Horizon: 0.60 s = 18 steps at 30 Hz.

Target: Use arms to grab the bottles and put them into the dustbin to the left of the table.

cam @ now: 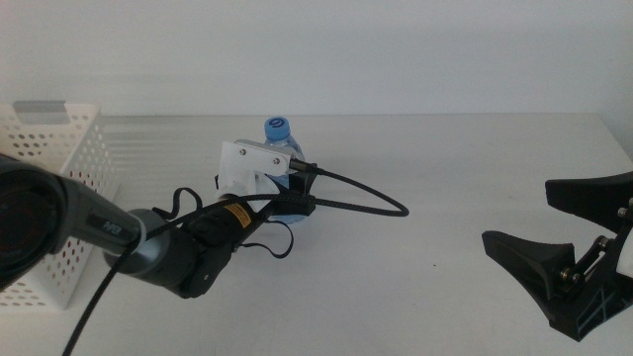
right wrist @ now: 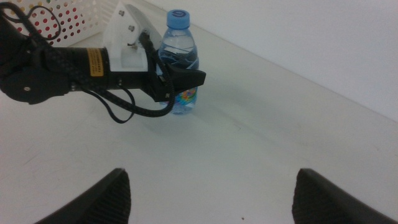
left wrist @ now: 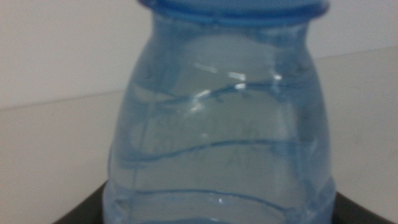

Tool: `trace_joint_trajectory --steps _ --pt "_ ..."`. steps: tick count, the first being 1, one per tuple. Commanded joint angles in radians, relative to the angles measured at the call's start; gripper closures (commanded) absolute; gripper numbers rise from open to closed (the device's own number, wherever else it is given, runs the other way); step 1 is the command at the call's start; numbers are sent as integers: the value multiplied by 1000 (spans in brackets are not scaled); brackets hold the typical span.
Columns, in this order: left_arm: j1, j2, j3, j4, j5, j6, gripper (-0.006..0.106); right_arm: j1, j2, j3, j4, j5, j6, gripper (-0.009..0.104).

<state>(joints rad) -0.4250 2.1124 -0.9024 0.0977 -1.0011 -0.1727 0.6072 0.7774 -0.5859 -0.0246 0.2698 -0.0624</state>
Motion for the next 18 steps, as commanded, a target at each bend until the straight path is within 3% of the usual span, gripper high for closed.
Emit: trace_joint_trajectory --steps 1,18 --pt "-1 -90 7 -14 -65 -23 105 -1 -8 -25 -6 -62 -16 27" --pt "-1 -655 43 37 693 16 105 -1 -8 -25 -6 -62 -16 27"
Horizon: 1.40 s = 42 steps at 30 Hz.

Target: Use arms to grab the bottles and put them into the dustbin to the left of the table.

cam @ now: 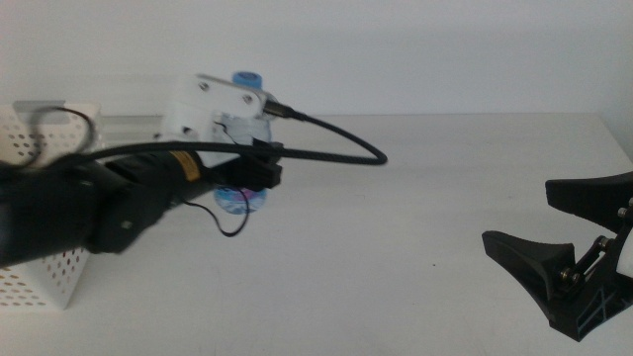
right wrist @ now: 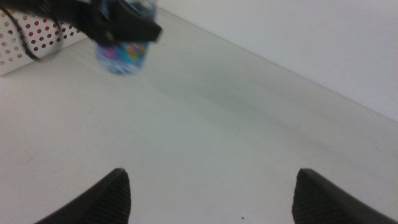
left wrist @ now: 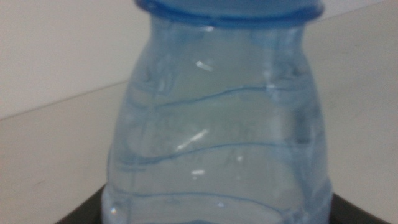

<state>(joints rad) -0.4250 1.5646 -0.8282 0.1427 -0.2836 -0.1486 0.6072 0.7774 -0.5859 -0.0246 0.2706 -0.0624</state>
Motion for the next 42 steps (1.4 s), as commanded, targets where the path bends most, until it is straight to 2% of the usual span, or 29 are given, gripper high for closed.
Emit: trace_joint_trajectory --steps 1,10,16,19,24,32,36,42 --pt "-1 -136 -31 -10 12 -8 105 -1 -8 -25 -6 -63 -16 27" --pt "12 -359 -97 -10 534 -8 105 -1 -8 -25 -6 -63 -16 27" --pt "132 -379 -219 -10 941 -1 105 -1 -8 -25 -6 -63 -16 27" --pt "211 -376 -272 -13 1104 74 105 -1 -8 -25 -6 -63 -16 27" --pt "366 -352 -332 -79 1205 218 105 -1 -8 -25 -6 -63 -16 27" --pt "563 -240 -447 -148 1301 336 105 -1 -8 -25 -6 -63 -16 27" --pt "639 -161 -579 -164 1396 367 105 -1 -8 -25 -6 -63 -16 27" --pt "688 -55 -727 -236 1447 446 105 -1 -8 -25 -6 -63 -16 27"
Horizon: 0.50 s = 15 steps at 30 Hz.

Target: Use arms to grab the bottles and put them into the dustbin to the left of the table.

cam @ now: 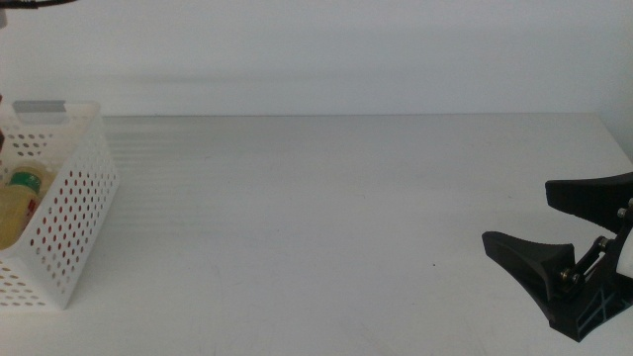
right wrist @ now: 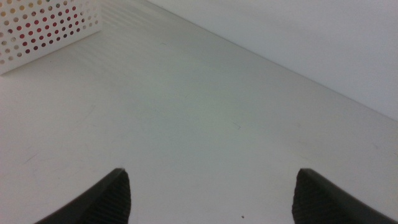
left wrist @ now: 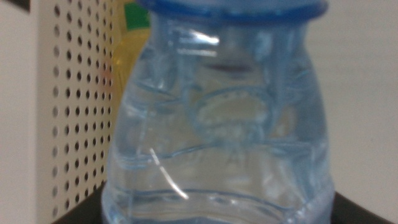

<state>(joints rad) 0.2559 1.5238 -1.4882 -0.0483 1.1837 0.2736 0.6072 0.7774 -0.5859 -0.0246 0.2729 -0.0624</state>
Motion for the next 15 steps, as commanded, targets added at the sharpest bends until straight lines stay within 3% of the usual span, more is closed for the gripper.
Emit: trace_joint_trajectory --steps 1,15 --pt "10 1 -80 -46 -9 31 105 -1 -8 -25 -6 -65 -16 27" --pt "28 214 -105 -26 -71 35 105 -1 -8 -25 -6 -65 -16 27"
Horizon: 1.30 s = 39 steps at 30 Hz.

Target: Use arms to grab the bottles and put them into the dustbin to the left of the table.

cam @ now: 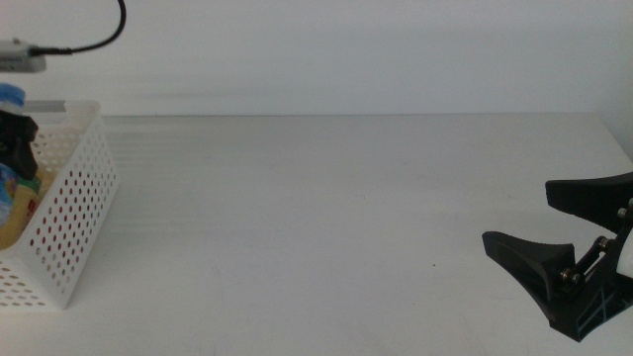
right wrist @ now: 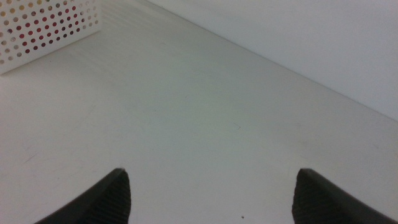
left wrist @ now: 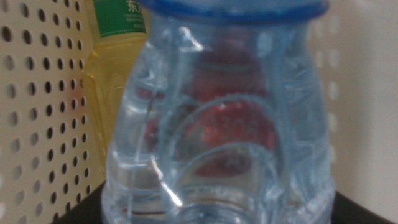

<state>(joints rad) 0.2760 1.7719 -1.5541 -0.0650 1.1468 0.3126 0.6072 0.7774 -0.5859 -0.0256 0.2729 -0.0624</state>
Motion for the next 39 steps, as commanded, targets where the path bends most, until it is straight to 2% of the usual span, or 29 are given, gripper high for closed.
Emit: trace_joint_trajectory --steps 1,11,15,17,19,22,23,24,26,32,39 --pt "13 -22 -39 -8 -32 -9 105 -1 -8 -25 -5 -65 -16 27" --pt "42 92 -38 -34 -53 -21 105 -1 -8 -25 -5 -65 -16 27" --pt "41 107 -38 -39 -55 -18 97 -1 -8 -25 -5 -65 -16 27" --pt "41 107 -38 -39 -58 -11 89 -1 -8 -25 -5 -65 -16 27" --pt "41 107 -38 -39 -60 7 76 -1 -8 -25 -5 -65 -16 27" --pt "41 107 -38 -39 -60 8 51 -1 -8 -25 -5 -65 -16 27" --pt "39 107 -38 -42 -60 24 31 -1 -8 -25 -5 -65 -16 27" --pt "36 106 -38 -44 -60 37 21 -1 -8 -25 -5 -65 -16 27" --pt "36 103 -40 -39 -55 53 10 -1 -8 -25 -5 -65 -16 27" --pt "36 50 -40 -64 -23 42 10 -1 -8 -25 -5 -65 -16 27" --pt "9 -93 -37 -213 -25 22 10 -1 -8 -25 -5 -65 -16 27"
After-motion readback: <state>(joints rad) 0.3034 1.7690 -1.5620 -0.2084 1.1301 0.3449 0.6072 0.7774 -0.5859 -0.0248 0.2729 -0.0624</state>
